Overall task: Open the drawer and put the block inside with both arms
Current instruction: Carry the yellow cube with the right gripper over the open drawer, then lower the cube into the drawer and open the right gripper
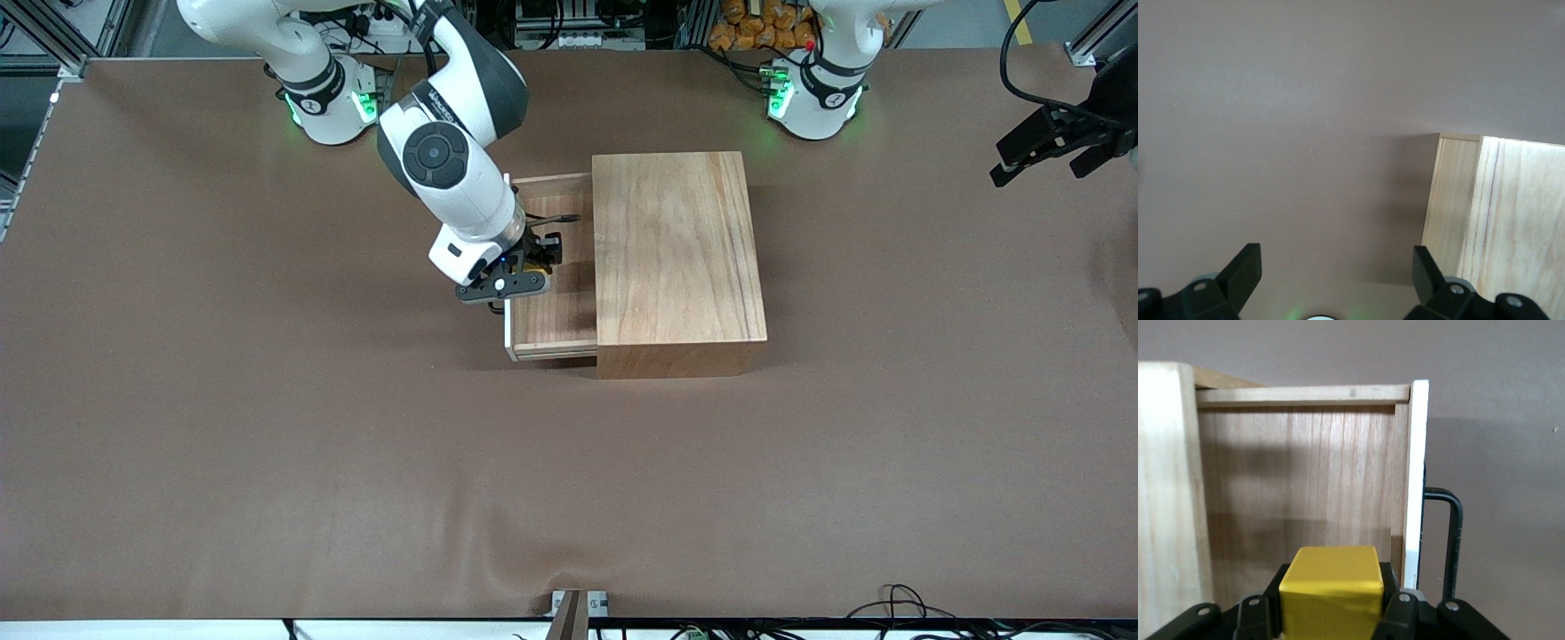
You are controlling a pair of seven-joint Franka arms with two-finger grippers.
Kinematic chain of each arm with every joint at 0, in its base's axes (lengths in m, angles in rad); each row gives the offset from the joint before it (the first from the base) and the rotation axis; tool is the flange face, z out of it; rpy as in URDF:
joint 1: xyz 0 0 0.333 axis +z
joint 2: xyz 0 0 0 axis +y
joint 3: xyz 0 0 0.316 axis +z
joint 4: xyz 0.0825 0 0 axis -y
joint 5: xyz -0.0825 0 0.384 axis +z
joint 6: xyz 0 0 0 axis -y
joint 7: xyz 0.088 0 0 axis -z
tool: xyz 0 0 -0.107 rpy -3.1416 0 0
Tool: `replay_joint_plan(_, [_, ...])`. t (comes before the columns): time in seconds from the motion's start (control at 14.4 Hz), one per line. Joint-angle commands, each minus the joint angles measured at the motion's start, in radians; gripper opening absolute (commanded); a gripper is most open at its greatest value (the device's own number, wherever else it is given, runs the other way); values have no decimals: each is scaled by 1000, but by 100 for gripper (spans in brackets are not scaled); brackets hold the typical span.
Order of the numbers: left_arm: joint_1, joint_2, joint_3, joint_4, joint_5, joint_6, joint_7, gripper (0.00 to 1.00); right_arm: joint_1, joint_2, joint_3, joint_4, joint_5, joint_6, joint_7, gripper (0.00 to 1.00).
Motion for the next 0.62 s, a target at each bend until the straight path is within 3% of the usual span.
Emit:
replay_joint_plan(0.0, [11, -28, -7, -27, -19, 16, 13, 100, 37, 29, -12, 0, -13, 40, 58, 18])
replay_joint_plan(0.21, [9, -28, -7, -33, -19, 18, 13, 100, 52, 53, -12, -1, -13, 69, 60, 21])
replay_joint_plan(0.35, [9, -27, -8, -35, -19, 18, 15, 100, 66, 61, -13, -1, -13, 80, 61, 29])
replay_joint_plan(0.42, [9, -27, -8, -35, -19, 18, 15, 100, 68, 62, -13, -1, -13, 80, 80, 52])
replay_joint_plan(0.48, [9, -28, -10, -35, -19, 18, 18, 100, 71, 62, -13, -1, -13, 81, 106, 83])
replay_joint_plan(0.55, [9, -28, -10, -35, -19, 19, 18, 100, 72, 62, -13, 0, -13, 81, 110, 100])
